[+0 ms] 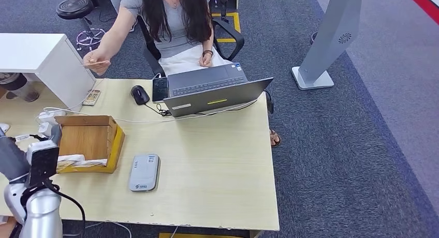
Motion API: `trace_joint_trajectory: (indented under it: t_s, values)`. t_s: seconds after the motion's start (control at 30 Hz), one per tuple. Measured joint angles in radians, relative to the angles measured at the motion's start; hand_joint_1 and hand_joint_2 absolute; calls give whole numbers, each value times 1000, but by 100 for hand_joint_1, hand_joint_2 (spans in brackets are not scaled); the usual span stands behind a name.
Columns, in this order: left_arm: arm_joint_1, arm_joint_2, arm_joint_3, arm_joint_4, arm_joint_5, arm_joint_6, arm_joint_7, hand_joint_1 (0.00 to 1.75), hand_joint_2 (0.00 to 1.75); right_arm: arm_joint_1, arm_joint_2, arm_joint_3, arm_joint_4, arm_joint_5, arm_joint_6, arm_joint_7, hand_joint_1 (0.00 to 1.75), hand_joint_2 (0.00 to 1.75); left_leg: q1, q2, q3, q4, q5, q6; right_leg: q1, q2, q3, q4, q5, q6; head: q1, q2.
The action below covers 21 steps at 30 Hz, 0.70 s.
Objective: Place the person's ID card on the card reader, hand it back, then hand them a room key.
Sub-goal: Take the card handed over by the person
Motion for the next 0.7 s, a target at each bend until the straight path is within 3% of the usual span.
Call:
trace_joint_trajectory:
  t_s: [0.17,0.33,0.47,0.7]
  values:
    - [-250,91,-116,278,-281,74,166,0,175,-5,-2,16,0,39,9,25,0,0,0,-1,-3,0,3,1,0,-1,-1,0,3,0,1,0]
    - [-429,157,-194,507,-412,102,241,0,175,-6,-7,24,0,61,14,33,0,0,0,4,-3,0,3,0,0,3,-3,1,4,-1,0,0]
    - [-499,186,-225,620,-471,113,284,0,175,-10,-9,30,0,77,11,44,0,0,0,4,-4,0,3,0,0,4,-4,1,4,-1,1,0]
    - [-547,209,-247,718,-496,117,299,0,175,-12,-9,38,1,87,8,53,0,0,0,3,-6,0,3,0,0,3,-5,1,4,-1,1,0]
